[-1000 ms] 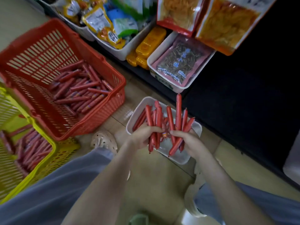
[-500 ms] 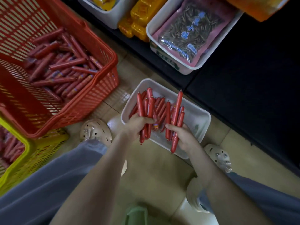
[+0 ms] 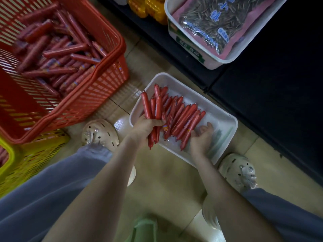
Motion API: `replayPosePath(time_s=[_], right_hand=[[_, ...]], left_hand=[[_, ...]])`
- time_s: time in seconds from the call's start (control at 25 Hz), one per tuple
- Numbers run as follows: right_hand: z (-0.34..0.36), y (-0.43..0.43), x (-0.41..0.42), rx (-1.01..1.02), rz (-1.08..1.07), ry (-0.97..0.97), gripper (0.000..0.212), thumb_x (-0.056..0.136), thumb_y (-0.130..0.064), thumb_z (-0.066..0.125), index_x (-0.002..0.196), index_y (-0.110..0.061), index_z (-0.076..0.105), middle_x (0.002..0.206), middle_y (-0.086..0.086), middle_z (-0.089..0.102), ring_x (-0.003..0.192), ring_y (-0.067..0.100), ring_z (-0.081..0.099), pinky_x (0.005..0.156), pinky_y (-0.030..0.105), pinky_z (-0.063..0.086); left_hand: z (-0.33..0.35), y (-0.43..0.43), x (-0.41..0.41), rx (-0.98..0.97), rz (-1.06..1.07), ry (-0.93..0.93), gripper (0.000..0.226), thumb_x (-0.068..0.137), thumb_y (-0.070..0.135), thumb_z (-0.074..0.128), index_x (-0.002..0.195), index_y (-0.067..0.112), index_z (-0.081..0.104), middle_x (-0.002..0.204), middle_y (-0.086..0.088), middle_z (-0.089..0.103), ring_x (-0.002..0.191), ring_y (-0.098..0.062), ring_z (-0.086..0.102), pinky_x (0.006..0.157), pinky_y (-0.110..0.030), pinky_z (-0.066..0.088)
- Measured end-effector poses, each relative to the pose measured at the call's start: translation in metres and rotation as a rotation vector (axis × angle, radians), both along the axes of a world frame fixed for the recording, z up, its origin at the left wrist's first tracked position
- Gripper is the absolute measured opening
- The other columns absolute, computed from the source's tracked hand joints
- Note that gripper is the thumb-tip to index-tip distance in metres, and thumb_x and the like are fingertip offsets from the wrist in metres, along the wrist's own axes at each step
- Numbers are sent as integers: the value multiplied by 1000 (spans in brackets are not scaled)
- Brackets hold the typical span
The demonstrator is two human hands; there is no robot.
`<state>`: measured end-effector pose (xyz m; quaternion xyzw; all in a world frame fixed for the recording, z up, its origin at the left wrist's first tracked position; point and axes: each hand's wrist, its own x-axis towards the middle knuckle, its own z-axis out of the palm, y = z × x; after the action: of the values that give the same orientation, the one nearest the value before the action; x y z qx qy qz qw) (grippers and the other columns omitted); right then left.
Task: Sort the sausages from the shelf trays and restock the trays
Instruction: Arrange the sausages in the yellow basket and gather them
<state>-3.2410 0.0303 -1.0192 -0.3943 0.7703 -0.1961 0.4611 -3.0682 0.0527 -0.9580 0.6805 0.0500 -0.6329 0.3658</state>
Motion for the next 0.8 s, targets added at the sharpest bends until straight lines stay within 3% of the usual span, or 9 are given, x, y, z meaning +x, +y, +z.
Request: replayPosePath(time_s=[0.12, 0.2, 0.24, 0.32, 0.44, 0.56, 0.68, 0.8], right_hand=[[-4, -2, 1, -92, 572, 112, 91, 88, -16, 64, 151, -36, 0, 159, -2, 5, 145, 16, 7, 112, 35, 15], [-10, -8, 3, -20, 976, 252, 88, 92, -25, 59, 148, -39, -7, 157, -6, -17, 144, 17, -16, 114, 35, -7], [-12, -9, 2, 22, 1065, 296, 83, 93, -27, 56, 149, -36, -4, 156, -6, -21, 144, 19, -19, 114, 36, -9], [-15, -7, -1, 46, 1082, 317, 76, 94, -25, 56, 152, -31, 6, 156, -7, -21, 144, 19, -21, 118, 38, -2], [-9, 2, -11, -16, 1106, 411, 64, 91, -30, 58, 147, -30, 27, 160, -4, -7, 145, 19, -15, 118, 41, -1], [-7, 6, -24, -28, 728, 363, 59, 80, -25, 70, 132, -24, 41, 156, 4, 7, 144, 28, -2, 116, 54, 15], [-16, 6, -34, 142, 448, 253, 97, 72, -19, 77, 144, -26, 12, 156, 10, -2, 143, 39, 6, 110, 60, 25], [-16, 5, -20, 189, 545, 112, 110, 80, -23, 70, 146, -41, -15, 158, -3, -15, 144, 35, 13, 109, 59, 30]], left_hand=[[0, -3, 3, -28, -7, 16, 21, 78, -8, 66, 86, 11, 64, 63, 4, 69, 61, -12, 65, 60, -24, 52], [3, -3, 5, -45, -13, 32, 22, 79, -10, 65, 85, 11, 63, 61, 6, 69, 57, -7, 66, 57, -21, 53], [4, -3, 5, -48, -13, 37, 22, 80, -10, 64, 85, 11, 63, 62, 6, 70, 58, -7, 67, 56, -20, 53], [6, -2, 6, -53, 0, 39, 21, 80, -11, 63, 88, 9, 63, 65, 4, 70, 62, -10, 68, 57, -20, 53], [3, -1, 8, -14, 4, 38, 22, 79, -8, 66, 94, 9, 63, 74, -1, 69, 65, -13, 66, 59, -23, 53], [2, 0, 7, -10, -2, 24, 23, 78, -7, 67, 92, 10, 64, 79, -3, 68, 71, -17, 64, 66, -27, 53], [3, 2, 7, -52, 21, 8, 24, 79, -10, 65, 90, 12, 63, 81, -5, 65, 81, -22, 61, 82, -34, 52], [-1, 3, 8, -69, 38, -2, 23, 80, -9, 64, 84, 13, 62, 78, -7, 63, 81, -24, 60, 81, -36, 51]])
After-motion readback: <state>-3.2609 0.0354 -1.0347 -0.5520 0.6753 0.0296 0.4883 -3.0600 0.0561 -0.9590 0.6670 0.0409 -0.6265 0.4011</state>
